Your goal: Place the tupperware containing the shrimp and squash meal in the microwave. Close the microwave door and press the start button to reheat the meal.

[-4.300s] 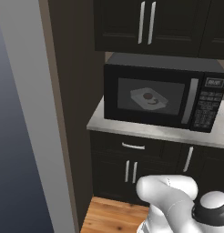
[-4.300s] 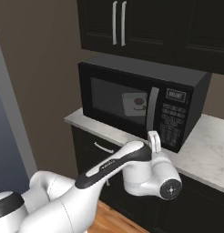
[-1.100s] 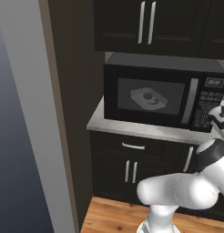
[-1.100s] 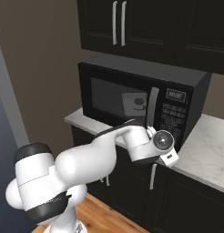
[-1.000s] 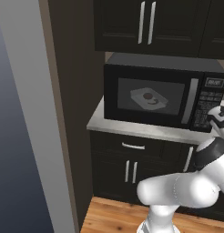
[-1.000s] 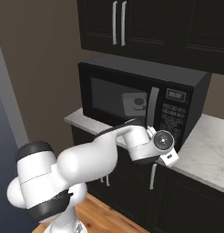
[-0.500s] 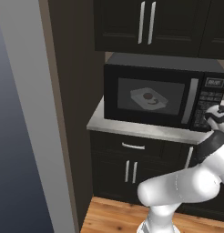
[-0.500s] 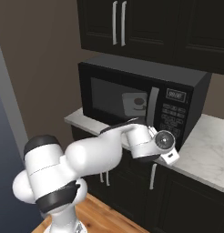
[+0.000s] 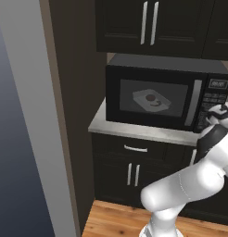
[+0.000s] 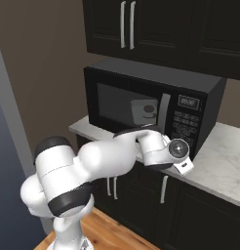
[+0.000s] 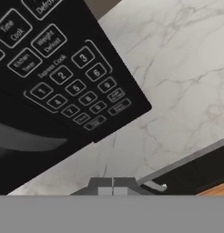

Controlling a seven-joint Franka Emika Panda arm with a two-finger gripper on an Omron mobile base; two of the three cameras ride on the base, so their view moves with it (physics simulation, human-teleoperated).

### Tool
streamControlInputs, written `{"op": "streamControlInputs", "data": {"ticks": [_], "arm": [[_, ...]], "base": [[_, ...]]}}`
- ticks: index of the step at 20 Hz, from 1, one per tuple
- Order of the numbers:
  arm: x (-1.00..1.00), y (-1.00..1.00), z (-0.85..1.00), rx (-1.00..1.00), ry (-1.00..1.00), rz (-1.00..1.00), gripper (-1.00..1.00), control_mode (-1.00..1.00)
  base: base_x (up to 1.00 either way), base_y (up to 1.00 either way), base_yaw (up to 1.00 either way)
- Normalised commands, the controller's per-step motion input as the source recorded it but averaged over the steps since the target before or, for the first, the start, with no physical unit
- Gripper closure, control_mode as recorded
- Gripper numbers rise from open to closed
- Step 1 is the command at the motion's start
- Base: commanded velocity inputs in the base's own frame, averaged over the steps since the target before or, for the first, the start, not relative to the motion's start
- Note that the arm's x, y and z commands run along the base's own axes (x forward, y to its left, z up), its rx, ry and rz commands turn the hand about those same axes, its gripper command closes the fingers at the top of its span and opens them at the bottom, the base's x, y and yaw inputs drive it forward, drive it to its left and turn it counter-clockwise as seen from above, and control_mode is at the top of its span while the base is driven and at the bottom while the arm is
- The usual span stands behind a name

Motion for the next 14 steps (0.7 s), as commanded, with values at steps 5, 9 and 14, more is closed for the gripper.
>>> {"op": "streamControlInputs", "data": {"ticks": [5, 9, 14], "arm": [[0.17, -0.03, -0.16, 0.00, 0.00, 0.00, 1.00, -1.00], [0.12, -0.11, -0.07, 0.00, 0.00, 0.00, 1.00, -1.00], [0.12, -0.16, -0.06, 0.00, 0.00, 0.00, 1.00, -1.00]], "base": [[0.00, 0.00, 0.00], [0.00, 0.00, 0.00], [0.00, 0.00, 0.00]]}}
